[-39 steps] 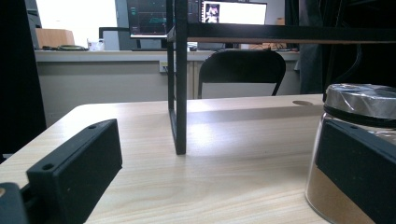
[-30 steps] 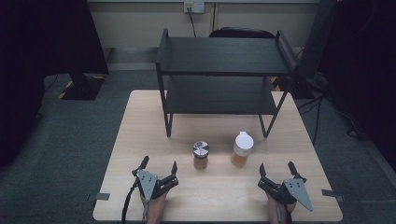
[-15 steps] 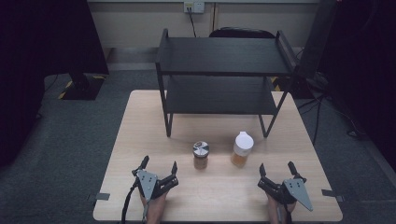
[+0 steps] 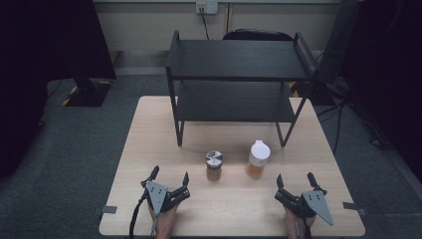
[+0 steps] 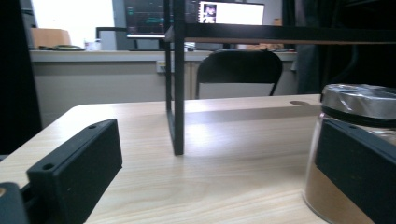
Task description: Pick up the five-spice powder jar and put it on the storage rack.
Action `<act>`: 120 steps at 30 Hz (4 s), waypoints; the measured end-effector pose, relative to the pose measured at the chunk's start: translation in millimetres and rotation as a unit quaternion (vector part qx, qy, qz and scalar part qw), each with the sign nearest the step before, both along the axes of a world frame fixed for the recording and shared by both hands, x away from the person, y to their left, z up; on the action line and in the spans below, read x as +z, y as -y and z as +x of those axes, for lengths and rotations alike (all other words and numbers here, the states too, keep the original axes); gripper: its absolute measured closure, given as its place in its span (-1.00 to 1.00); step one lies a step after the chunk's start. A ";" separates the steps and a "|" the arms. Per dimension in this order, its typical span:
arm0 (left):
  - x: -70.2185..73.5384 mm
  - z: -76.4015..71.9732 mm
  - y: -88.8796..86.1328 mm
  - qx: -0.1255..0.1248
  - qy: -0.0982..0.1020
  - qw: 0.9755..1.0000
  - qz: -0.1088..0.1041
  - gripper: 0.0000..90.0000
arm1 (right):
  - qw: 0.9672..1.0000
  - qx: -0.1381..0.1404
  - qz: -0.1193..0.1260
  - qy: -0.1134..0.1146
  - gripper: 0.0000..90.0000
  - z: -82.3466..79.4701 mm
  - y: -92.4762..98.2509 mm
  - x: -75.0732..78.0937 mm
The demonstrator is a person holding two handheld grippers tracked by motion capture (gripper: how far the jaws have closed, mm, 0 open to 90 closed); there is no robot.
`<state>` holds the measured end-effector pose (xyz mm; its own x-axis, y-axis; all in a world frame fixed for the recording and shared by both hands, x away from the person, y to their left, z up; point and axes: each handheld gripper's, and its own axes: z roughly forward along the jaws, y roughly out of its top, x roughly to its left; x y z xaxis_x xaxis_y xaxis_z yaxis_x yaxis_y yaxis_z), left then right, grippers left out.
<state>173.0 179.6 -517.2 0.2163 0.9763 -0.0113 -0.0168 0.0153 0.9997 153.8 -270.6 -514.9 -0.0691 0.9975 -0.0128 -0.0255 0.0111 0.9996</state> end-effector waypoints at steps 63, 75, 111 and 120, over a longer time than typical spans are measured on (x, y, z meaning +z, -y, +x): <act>43.1 26.1 41.7 -0.104 -0.009 0.994 -0.016 -1.00 | 1.000 -0.001 0.000 0.000 -1.00 0.0 -0.2 0.1; 40.0 32.2 73.1 -0.085 -0.020 0.996 0.012 -0.90 | 1.000 0.000 0.000 0.000 -1.00 0.0 -0.1 0.1; 29.1 56.3 90.2 -0.081 -0.055 0.995 -0.002 -0.23 | 1.000 0.002 -0.001 0.000 -1.00 0.0 0.8 0.0; 27.4 56.3 92.9 -0.076 -0.051 0.996 -0.002 -0.22 | 1.000 0.002 0.000 0.000 -1.00 -0.1 0.7 0.1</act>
<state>229.3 86.7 -489.8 0.3585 0.9325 -0.0452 0.0883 0.0143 0.9960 153.8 -271.4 -514.8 -0.0738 0.9972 -0.0133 -0.0252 0.0114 0.9996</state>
